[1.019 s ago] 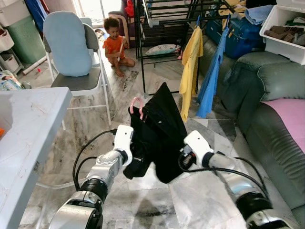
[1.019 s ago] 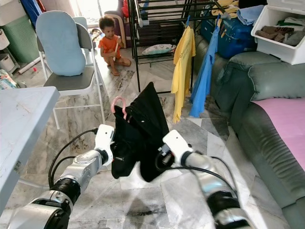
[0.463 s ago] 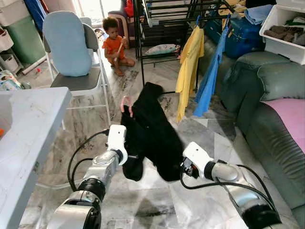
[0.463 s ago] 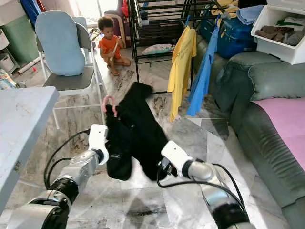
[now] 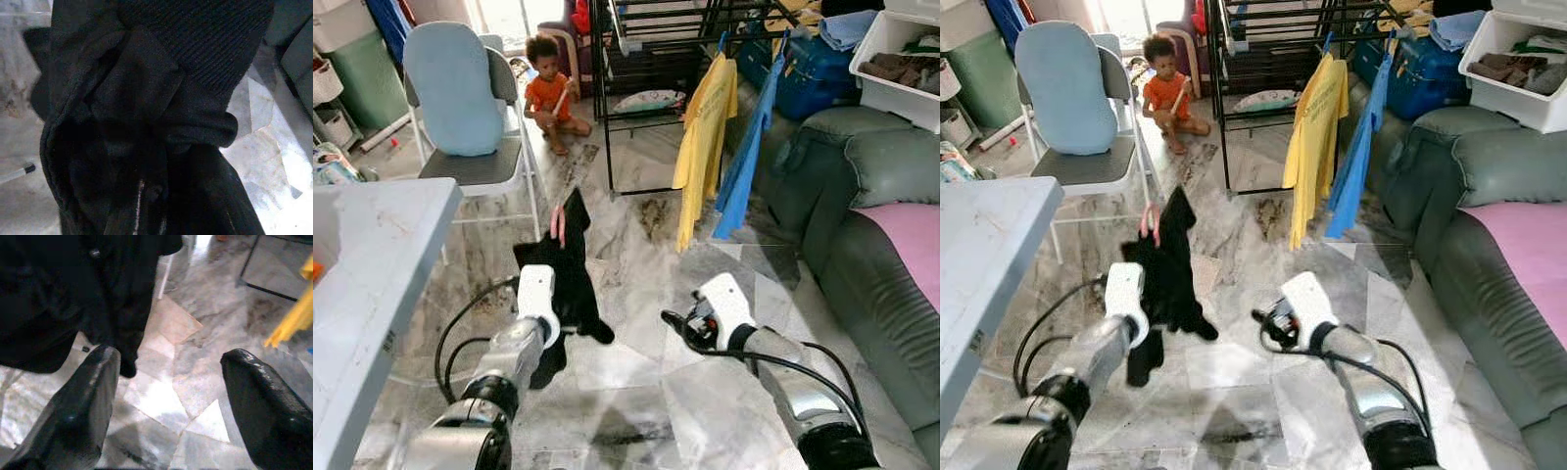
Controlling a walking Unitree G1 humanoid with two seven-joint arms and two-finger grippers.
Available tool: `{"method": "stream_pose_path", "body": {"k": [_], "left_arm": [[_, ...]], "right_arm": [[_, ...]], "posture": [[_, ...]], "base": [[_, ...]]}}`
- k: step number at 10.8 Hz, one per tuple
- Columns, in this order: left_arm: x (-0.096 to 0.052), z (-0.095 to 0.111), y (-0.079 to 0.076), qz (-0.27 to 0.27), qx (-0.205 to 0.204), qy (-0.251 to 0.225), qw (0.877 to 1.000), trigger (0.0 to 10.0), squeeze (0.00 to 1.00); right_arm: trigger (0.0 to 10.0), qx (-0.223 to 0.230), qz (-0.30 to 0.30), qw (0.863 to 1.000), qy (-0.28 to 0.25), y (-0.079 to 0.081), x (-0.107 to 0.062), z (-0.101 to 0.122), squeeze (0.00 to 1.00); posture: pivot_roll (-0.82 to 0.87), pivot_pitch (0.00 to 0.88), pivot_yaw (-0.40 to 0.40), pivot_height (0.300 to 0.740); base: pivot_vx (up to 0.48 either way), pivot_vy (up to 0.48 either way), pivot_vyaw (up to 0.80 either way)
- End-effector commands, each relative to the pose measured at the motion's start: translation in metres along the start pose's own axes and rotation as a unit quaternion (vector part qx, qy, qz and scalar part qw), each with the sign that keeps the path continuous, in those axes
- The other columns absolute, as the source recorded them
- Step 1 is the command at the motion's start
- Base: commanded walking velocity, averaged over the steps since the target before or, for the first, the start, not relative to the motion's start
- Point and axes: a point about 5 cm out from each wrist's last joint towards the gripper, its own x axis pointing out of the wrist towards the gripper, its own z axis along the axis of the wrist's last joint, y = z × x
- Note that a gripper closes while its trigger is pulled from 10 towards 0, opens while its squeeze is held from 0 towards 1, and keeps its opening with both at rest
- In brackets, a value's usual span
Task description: Hang hanger
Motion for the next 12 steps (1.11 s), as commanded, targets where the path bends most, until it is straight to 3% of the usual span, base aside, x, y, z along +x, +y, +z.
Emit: {"method": "stream_pose_path", "body": {"k": [1,3,4,6,7,8,9,12], "left_arm": [[-0.002,0.014,0.007,-0.004,0.018,-0.034,0.999,0.0,0.0],[-0.009,0.015,0.002,-0.092,0.057,-0.049,0.993,0.0,0.0],[-0.023,0.011,-0.001,-0.184,0.149,-0.055,0.97,0.0,0.0],[-0.036,0.005,0.005,-0.254,0.245,-0.031,0.935,0.0,0.0],[-0.041,0.003,0.007,-0.28,0.309,-0.025,0.909,0.0,0.0],[-0.045,0.0,0.005,-0.31,0.328,-0.015,0.892,0.0,0.0],[-0.052,-0.005,0.001,-0.355,0.378,-0.004,0.855,0.0,0.0],[-0.054,-0.005,-0.015,-0.41,0.414,-0.013,0.812,0.0,0.0]], "right_arm": [[10.0,0.004,-0.01,1.0,-0.017,-0.001,-0.003,0.006,1.0],[10.0,-0.04,-0.016,0.998,-0.051,-0.01,-0.009,0.016,1.0],[10.0,-0.109,0.024,0.992,-0.053,-0.023,-0.02,0.024,1.0],[10.0,-0.221,0.102,0.97,-0.006,-0.041,-0.037,0.023,1.0],[10.0,-0.249,0.131,0.959,0.021,-0.051,-0.044,0.024,1.0],[10.0,-0.266,0.152,0.951,0.034,-0.056,-0.047,0.026,1.0],[10.0,-0.288,0.164,0.942,0.04,-0.059,-0.046,0.03,1.0],[10.0,-0.317,0.233,0.918,0.047,-0.05,-0.038,0.031,1.0]], "posture": [[-0.1,0.0,0.04,0.74],[-0.1,0.0,0.04,0.74],[-0.1,0.0,0.041,0.74],[-0.1,0.0,0.035,0.74],[-0.1,0.0,0.035,0.74],[-0.1,0.0,0.034,0.74],[-0.1,0.0,0.034,0.74],[-0.1,0.0,0.033,0.74]], "base": [[0.0,0.0,0.0],[0.0,0.0,0.0],[0.0,0.0,0.0],[0.0,0.0,0.0],[0.0,0.0,0.0],[0.0,0.0,0.0],[0.0,0.0,0.0],[0.0,0.0,0.0]]}}
